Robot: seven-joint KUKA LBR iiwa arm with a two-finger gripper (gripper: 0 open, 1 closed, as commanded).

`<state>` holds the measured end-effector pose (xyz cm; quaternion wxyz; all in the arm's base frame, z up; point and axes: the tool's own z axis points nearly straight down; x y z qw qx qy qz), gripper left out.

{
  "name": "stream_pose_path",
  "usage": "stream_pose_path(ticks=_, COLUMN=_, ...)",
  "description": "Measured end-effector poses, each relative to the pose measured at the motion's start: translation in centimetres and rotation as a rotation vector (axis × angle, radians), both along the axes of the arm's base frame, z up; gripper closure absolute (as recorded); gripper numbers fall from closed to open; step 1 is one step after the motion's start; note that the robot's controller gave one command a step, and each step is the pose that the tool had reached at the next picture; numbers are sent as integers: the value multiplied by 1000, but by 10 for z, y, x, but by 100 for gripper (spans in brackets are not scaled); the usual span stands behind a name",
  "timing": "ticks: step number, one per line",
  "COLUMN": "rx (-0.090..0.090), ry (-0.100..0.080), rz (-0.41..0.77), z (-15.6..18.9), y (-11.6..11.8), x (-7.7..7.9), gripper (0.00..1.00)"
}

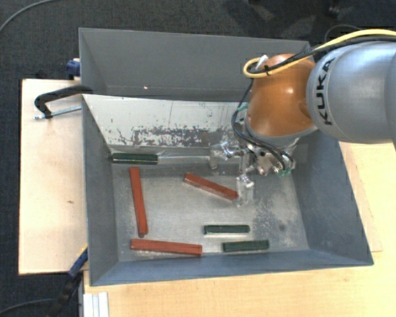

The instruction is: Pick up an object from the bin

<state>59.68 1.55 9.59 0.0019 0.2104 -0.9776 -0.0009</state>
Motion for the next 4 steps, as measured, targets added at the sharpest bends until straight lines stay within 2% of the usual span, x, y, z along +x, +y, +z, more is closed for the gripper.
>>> stream_pose_path(ticks=1, rx=1, ry=-4, rz=-72, z=-26, y=-5, x=6, gripper=0)
stream_pose_path(ticks=2, rx=1, ry=-6, rz=-71, z=-24, y=-5, x=6, gripper=100)
stream_pose_path(ticks=3, rx=5, ry=-18, rz=-50, z=98, y=69, x=-13, gripper=100)
stream_pose_path(ticks=4, rx=1, ry=-18, rz=263, z=168, y=64, x=-13, gripper=100)
